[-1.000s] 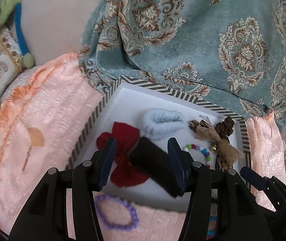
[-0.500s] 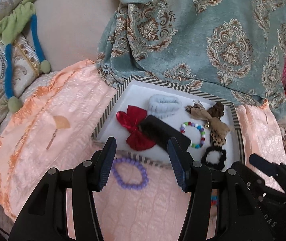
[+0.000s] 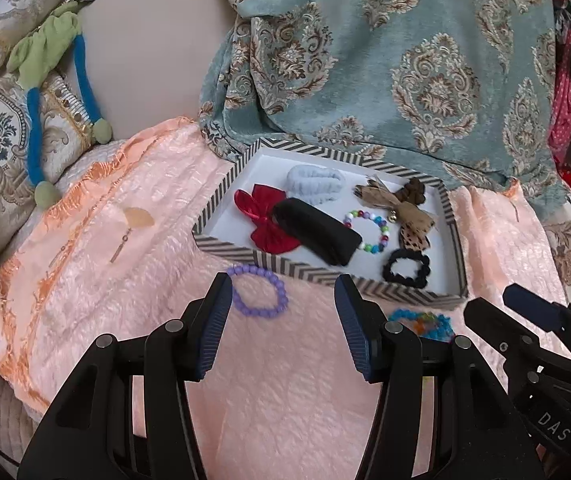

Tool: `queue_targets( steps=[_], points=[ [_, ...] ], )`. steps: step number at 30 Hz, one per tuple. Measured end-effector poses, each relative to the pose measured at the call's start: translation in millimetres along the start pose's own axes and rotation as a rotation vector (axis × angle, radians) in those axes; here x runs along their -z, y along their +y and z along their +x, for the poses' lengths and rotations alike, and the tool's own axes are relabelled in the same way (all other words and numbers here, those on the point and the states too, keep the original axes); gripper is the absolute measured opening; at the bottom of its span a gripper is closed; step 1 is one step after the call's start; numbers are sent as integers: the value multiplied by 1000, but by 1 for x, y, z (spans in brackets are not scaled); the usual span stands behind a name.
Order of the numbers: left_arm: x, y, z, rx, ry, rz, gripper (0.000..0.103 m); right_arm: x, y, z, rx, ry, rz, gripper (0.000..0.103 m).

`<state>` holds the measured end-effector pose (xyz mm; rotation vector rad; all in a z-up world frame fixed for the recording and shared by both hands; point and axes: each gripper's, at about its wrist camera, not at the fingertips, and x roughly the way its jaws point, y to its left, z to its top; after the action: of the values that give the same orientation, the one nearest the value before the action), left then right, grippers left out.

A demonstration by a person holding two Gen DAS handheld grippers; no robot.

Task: Organize jewelry
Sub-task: 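Withdraw both open grippers from the tray toward the remaining bracelets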

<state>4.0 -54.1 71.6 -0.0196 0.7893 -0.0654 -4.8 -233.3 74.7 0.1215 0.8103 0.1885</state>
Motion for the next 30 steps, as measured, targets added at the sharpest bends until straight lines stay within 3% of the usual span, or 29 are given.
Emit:
queue_targets(
  steps=[14,30],
  points=[
    [17,-9,-30,5,-30,11,53,15,5,-31,1,-25,-23,59],
    [24,-7,-30,2,-18,-1,53,18,6,-43,-1,-37,-29,64]
  ],
)
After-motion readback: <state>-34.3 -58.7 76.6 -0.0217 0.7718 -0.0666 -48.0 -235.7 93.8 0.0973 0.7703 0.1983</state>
